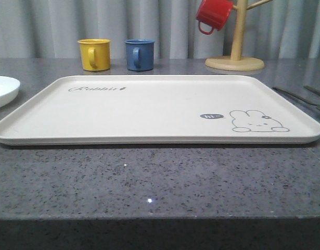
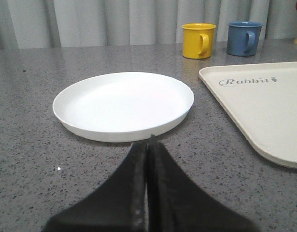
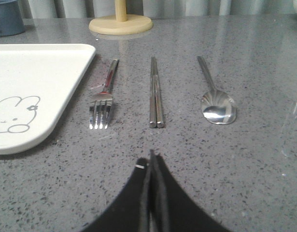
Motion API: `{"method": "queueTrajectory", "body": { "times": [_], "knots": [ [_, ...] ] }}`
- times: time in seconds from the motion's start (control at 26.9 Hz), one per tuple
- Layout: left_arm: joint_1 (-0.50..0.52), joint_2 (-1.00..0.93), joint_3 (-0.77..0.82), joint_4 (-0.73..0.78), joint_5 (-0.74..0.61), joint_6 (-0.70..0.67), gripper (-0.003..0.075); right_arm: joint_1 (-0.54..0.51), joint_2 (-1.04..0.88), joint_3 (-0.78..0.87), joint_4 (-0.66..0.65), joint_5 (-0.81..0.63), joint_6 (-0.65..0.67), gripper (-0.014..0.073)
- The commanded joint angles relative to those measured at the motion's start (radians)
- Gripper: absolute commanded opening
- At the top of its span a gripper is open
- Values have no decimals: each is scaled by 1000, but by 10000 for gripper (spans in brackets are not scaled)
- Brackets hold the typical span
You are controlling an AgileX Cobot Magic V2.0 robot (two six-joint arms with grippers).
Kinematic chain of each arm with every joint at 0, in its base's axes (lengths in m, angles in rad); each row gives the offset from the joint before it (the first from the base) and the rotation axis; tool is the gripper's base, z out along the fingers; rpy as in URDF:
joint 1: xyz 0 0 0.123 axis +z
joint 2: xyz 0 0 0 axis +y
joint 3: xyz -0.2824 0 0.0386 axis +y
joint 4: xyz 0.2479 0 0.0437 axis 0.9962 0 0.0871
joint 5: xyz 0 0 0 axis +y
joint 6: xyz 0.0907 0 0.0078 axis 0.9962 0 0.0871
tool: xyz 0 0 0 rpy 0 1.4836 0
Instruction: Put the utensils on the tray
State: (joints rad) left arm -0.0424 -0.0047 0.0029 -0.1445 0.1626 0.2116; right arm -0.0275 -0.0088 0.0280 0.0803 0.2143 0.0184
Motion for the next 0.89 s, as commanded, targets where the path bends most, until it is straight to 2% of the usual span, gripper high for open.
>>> {"method": "queueTrajectory", "body": {
  "times": [0.0,0.19,0.3,0.41,0.48,0.63,0.86],
  "knots": [
    [1,-21,2,-10,-84,-7,-18,-6,-20,-13,-1,-85,-6,-68],
    [1,-21,2,-10,-87,-7,-18,-6,-20,-13,-1,-87,-6,-68],
    [1,-21,2,-12,-142,-7,-18,-6,-20,-14,0,-133,-6,-68],
    [1,-21,-10,-12,-395,-7,-18,-6,-20,-55,1,-214,-6,-68],
    [1,-21,-39,-12,-446,-7,-18,-6,-20,-99,1,-214,-6,-68],
    [1,47,-223,-12,-336,-7,-18,-6,4,-289,1,-119,-6,-68],
    [1,320,-504,-11,-54,-7,-18,-6,246,-523,1,108,-6,-68]
  ]
}}
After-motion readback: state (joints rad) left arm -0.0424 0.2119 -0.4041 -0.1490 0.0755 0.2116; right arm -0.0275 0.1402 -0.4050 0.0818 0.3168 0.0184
